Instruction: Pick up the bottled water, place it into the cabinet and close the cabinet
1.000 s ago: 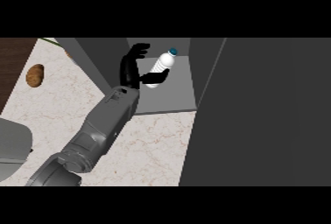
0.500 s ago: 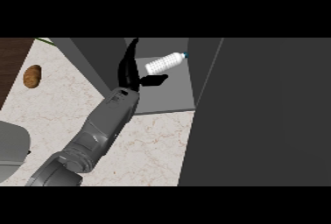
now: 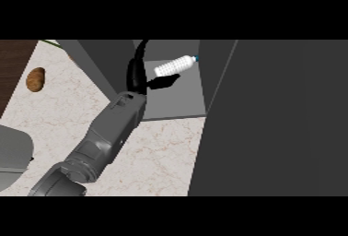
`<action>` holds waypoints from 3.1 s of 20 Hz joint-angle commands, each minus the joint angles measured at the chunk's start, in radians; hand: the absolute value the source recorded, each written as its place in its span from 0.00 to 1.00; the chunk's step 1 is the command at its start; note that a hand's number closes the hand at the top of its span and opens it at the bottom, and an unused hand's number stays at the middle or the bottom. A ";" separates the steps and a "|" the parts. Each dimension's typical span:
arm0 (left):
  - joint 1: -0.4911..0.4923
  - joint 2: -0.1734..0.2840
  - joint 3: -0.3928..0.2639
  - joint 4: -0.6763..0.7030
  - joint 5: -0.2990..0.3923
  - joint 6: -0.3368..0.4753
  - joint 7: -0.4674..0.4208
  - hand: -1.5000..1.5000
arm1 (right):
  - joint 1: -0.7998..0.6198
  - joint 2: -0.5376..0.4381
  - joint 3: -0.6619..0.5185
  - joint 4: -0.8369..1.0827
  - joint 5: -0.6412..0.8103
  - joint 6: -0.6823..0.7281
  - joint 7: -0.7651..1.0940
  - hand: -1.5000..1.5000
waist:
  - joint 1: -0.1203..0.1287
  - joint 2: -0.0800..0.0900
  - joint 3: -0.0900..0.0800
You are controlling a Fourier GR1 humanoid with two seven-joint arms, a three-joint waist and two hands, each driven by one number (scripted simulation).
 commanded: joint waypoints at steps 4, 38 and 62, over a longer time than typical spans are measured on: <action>0.044 -0.006 0.058 -0.115 0.097 -0.239 -0.151 1.00 | 0.025 -0.008 0.027 -0.064 -0.006 0.010 0.012 0.00 | 0.003 -0.009 0.000; 0.936 0.102 -0.318 -1.242 0.325 -0.601 0.115 1.00 | -0.021 -0.131 0.054 -0.083 0.048 0.014 0.092 1.00 | 0.121 -0.043 0.002; 1.621 0.447 -0.127 -1.943 0.492 -0.739 0.145 1.00 | -0.667 0.393 0.061 0.229 0.100 0.025 0.552 1.00 | 0.103 -0.027 0.000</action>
